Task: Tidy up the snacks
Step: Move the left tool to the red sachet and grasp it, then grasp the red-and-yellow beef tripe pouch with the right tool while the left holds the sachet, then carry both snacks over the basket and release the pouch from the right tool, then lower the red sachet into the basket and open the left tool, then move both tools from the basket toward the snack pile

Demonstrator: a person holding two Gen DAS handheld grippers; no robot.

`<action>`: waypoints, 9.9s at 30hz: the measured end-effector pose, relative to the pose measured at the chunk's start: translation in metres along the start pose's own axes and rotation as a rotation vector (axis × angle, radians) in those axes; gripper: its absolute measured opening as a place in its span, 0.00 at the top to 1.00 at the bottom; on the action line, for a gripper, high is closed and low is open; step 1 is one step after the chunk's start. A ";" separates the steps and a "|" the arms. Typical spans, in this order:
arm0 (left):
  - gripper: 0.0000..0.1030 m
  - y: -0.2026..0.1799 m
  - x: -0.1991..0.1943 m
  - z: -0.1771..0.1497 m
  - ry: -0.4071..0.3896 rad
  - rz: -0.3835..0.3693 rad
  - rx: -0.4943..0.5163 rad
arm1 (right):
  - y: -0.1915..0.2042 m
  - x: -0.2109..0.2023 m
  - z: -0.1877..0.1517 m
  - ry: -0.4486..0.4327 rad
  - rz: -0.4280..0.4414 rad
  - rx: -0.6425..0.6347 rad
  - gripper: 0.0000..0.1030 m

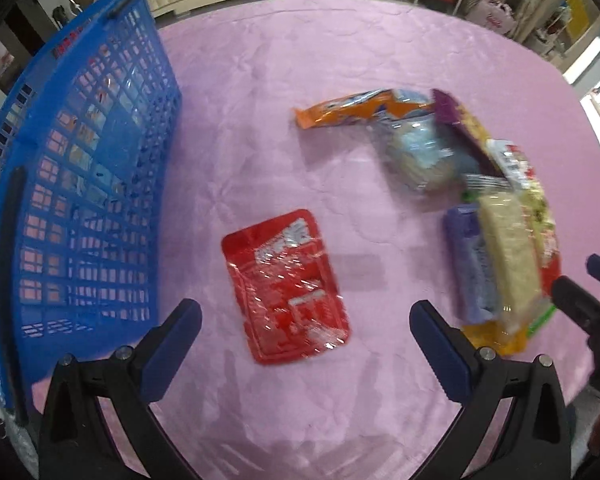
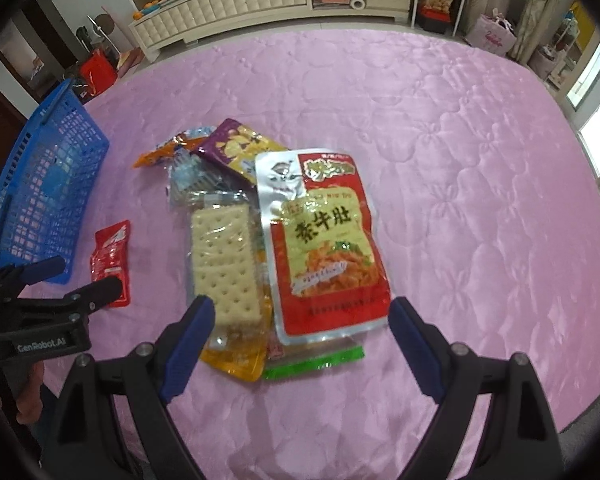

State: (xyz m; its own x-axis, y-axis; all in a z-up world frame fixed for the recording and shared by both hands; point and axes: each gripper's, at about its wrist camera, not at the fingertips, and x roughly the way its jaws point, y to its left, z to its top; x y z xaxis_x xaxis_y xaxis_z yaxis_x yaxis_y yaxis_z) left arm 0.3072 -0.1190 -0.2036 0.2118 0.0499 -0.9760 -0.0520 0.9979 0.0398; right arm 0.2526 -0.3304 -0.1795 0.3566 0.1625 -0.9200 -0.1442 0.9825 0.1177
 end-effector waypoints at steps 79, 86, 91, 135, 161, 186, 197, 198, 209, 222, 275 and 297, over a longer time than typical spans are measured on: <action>0.80 -0.023 -0.028 -0.028 -0.073 -0.191 0.071 | -0.024 0.028 0.026 0.088 0.121 -0.053 0.59; 0.80 -0.019 -0.050 -0.031 -0.121 -0.219 0.074 | -0.017 -0.005 0.009 0.035 0.069 -0.060 0.60; 0.80 -0.009 -0.079 -0.037 -0.179 -0.245 0.071 | -0.003 -0.045 0.007 -0.026 0.043 -0.094 0.60; 0.80 0.227 -0.161 -0.032 -0.377 -0.133 -0.089 | 0.301 -0.061 0.071 -0.133 0.053 -0.760 0.60; 0.80 0.249 -0.107 -0.007 -0.284 -0.152 -0.138 | 0.361 0.056 0.098 -0.038 -0.127 -1.283 0.40; 0.79 0.213 -0.142 -0.017 -0.352 -0.136 -0.044 | 0.275 -0.054 0.069 -0.192 -0.010 -0.638 0.15; 0.78 0.202 -0.125 0.030 -0.326 -0.108 0.027 | 0.257 -0.037 0.093 -0.161 -0.012 -0.446 0.15; 0.78 0.202 -0.123 0.035 -0.320 -0.107 0.029 | 0.256 -0.035 0.094 -0.160 -0.007 -0.435 0.15; 0.78 0.188 -0.094 0.087 -0.267 -0.200 0.044 | 0.230 -0.009 0.122 -0.146 0.052 -0.307 0.15; 0.32 0.168 -0.086 0.093 -0.279 -0.134 0.097 | 0.200 -0.019 0.123 -0.181 0.034 -0.238 0.15; 0.21 -0.053 -0.142 -0.039 -0.250 -0.203 0.265 | -0.003 -0.103 -0.019 -0.151 -0.004 0.005 0.15; 0.21 -0.127 -0.026 0.009 -0.035 -0.044 0.266 | -0.097 -0.024 -0.022 -0.023 0.022 0.139 0.15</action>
State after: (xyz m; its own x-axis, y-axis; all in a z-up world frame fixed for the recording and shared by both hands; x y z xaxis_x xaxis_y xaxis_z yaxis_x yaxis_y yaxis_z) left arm 0.3172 -0.2467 -0.1813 0.2420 0.0030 -0.9703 0.2153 0.9749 0.0568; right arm 0.2382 -0.4312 -0.1769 0.3765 0.1843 -0.9079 -0.0237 0.9816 0.1894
